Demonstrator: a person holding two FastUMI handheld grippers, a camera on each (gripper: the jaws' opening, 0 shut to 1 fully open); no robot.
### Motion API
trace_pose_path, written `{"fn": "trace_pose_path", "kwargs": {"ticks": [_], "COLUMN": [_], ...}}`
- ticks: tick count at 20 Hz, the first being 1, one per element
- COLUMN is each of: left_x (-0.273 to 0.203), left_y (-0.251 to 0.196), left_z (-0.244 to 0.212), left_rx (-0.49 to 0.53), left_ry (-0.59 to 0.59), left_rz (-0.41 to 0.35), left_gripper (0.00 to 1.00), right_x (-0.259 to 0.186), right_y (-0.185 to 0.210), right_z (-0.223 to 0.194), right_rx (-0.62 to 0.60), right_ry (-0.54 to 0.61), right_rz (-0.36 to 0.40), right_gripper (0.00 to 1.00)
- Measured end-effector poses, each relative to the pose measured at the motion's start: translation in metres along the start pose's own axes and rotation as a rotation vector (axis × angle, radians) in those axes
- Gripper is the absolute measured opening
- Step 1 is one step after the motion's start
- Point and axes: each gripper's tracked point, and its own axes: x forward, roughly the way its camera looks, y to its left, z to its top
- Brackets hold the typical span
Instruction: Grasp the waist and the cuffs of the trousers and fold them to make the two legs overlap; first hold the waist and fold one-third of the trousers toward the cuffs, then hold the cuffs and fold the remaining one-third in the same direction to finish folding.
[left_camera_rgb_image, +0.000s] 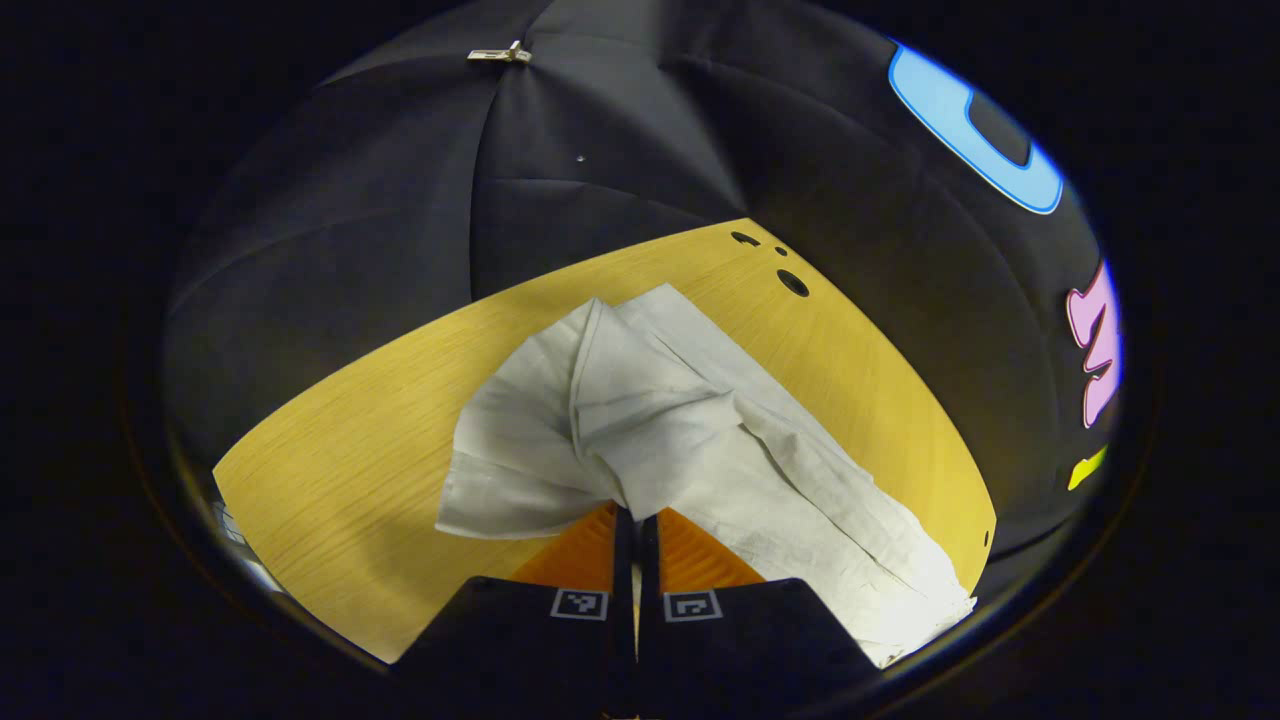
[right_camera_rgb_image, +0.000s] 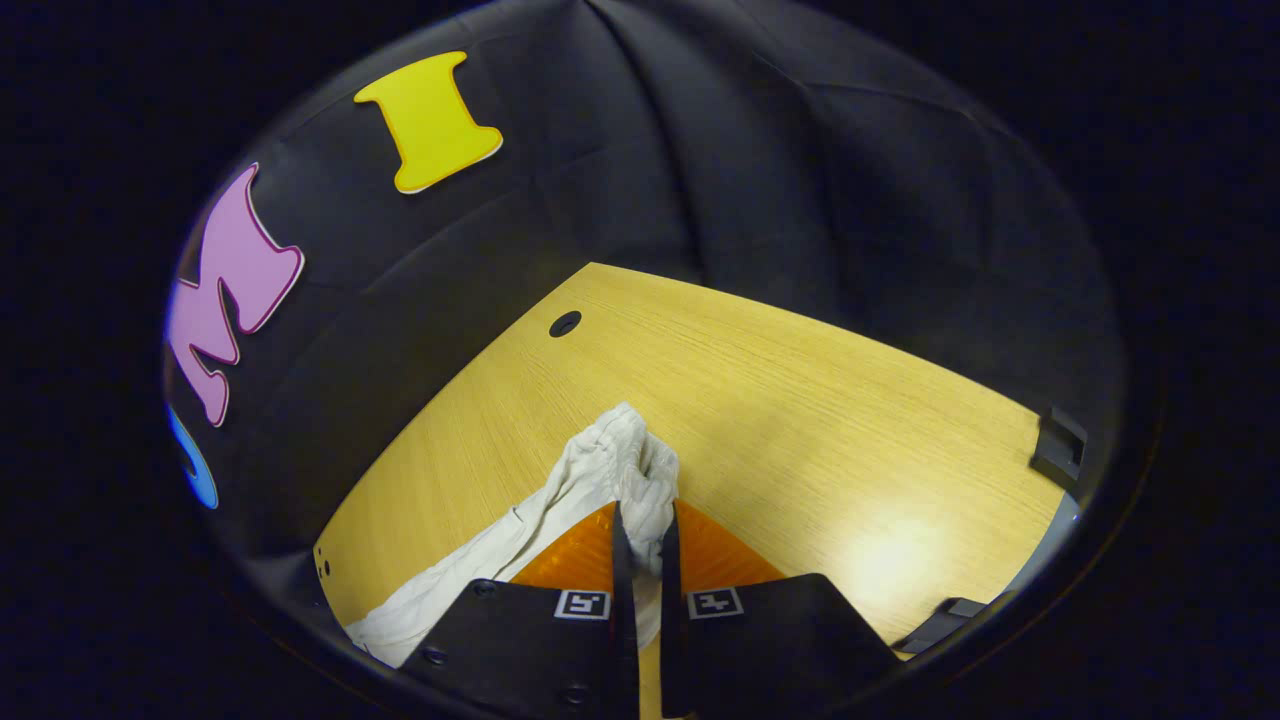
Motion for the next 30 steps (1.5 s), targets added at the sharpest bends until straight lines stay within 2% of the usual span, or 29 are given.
{"fn": "trace_pose_path", "kwargs": {"ticks": [4,11,13,17,22,27,30], "left_x": [0.005,0.003,0.004,0.002,0.002,0.004,0.005], "left_y": [0.000,0.001,0.001,0.002,0.003,0.003,0.003], "left_z": [-0.004,-0.002,-0.002,-0.001,0.000,0.001,0.001], "left_rx": [-0.002,0.028,0.037,0.035,0.034,0.042,0.038], "left_ry": [0.020,0.033,0.034,0.032,0.032,0.033,0.032], "left_rz": [-0.015,-0.019,-0.020,-0.021,-0.023,-0.019,-0.016], "left_gripper": [0.06,0.06,0.06,0.06,0.06,0.06,0.06], "right_x": [-0.030,-0.078,-0.088,-0.100,-0.108,-0.108,-0.104], "right_y": [0.031,0.147,0.179,0.215,0.270,0.286,0.286], "right_z": [0.011,-0.011,-0.032,-0.067,-0.138,-0.208,-0.252], "right_rx": [-0.125,-0.299,-0.350,-0.373,-0.437,-0.574,-0.720], "right_ry": [-0.058,-0.105,-0.092,-0.026,0.062,0.159,0.209], "right_rz": [0.090,0.331,0.385,0.477,0.557,0.587,0.593], "right_gripper": [0.13,0.13,0.13,0.13,0.13,0.13,0.13]}}
